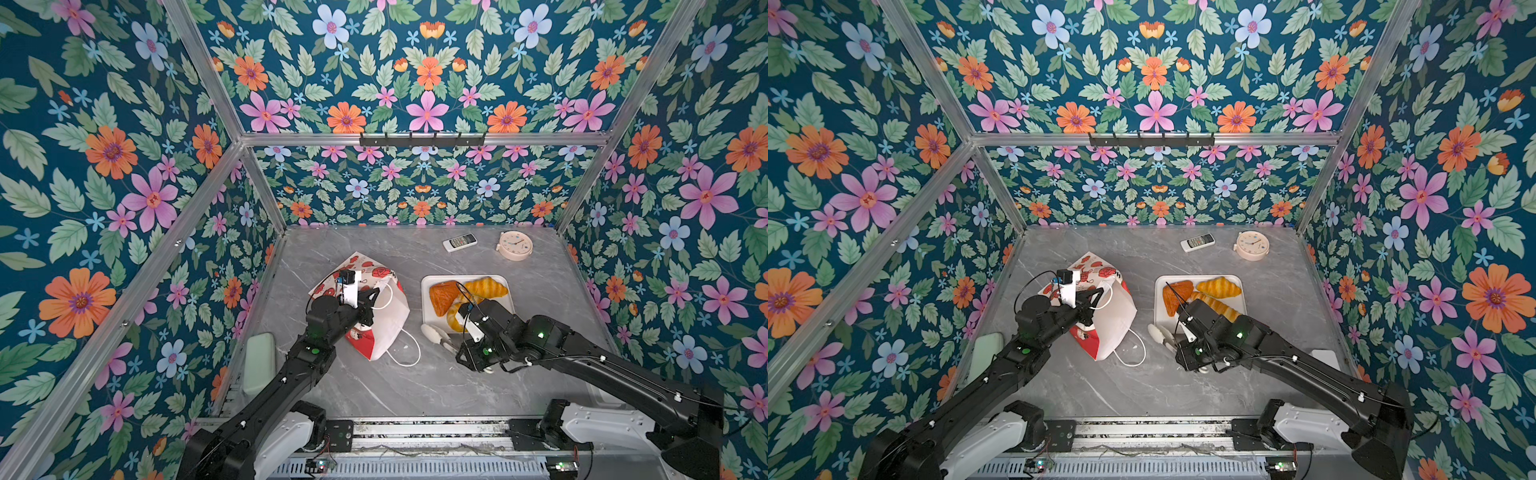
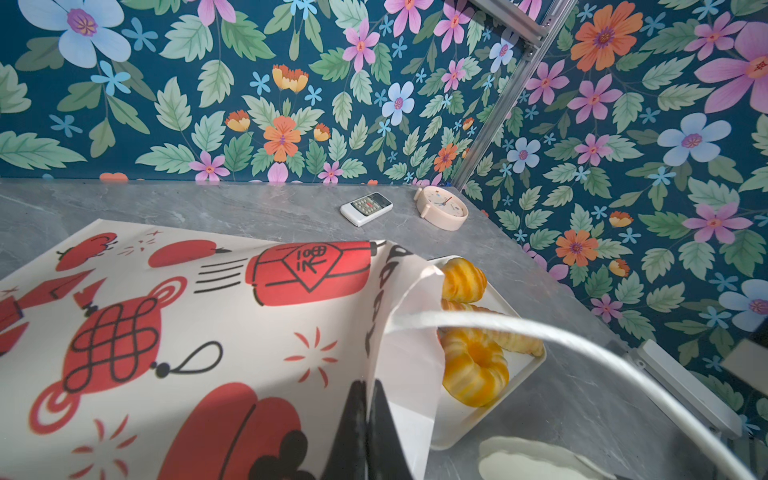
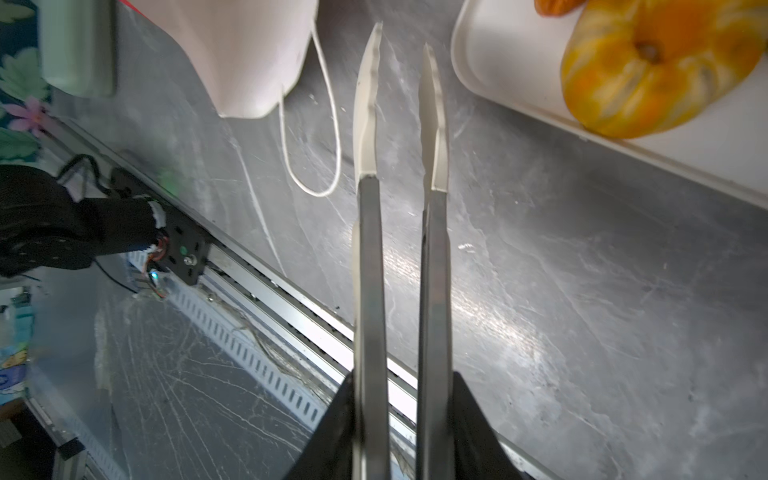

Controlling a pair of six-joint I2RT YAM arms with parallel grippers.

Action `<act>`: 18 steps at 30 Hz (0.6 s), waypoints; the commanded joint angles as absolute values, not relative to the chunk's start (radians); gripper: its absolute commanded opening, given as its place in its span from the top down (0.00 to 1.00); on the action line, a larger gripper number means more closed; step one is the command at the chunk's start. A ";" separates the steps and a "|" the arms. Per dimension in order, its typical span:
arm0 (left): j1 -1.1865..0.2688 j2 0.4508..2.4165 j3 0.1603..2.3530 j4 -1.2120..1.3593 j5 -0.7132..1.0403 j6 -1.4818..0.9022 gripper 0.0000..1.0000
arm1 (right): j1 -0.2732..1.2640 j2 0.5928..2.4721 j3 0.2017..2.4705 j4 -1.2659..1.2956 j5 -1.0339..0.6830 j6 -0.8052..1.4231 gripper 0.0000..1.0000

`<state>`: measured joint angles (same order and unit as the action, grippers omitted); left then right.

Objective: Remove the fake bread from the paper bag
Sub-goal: 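Open the tongs and move them from the tray toward the bag opening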

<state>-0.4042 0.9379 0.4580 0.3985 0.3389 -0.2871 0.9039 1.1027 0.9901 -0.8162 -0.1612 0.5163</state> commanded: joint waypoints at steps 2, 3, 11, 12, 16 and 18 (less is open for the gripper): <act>-0.403 0.925 0.522 0.283 0.323 -0.251 0.99 | 0.908 1.078 0.997 -0.658 -0.216 0.512 0.68; -0.403 0.924 0.541 0.248 0.314 -0.244 0.99 | 0.907 1.074 0.997 -0.633 -0.224 0.513 0.68; -0.409 1.010 0.750 -0.106 0.278 -0.129 0.99 | 0.908 1.170 0.942 -0.358 -0.289 0.524 0.66; -0.413 1.031 0.780 -0.148 0.275 -0.115 0.99 | 0.908 1.183 0.935 -0.333 -0.294 0.531 0.67; -0.437 1.110 0.854 -0.253 0.273 -0.092 0.99 | 0.908 1.216 0.897 -0.266 -0.289 0.537 0.67; -0.455 1.141 0.869 -0.274 0.278 -0.086 1.00 | 0.908 1.233 0.890 -0.245 -0.279 0.530 0.66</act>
<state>-0.4408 1.1141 0.8494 -0.1726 0.2810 -0.1238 0.9070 1.2201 0.8944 -0.3561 -0.2802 0.5285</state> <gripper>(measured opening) 0.039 0.335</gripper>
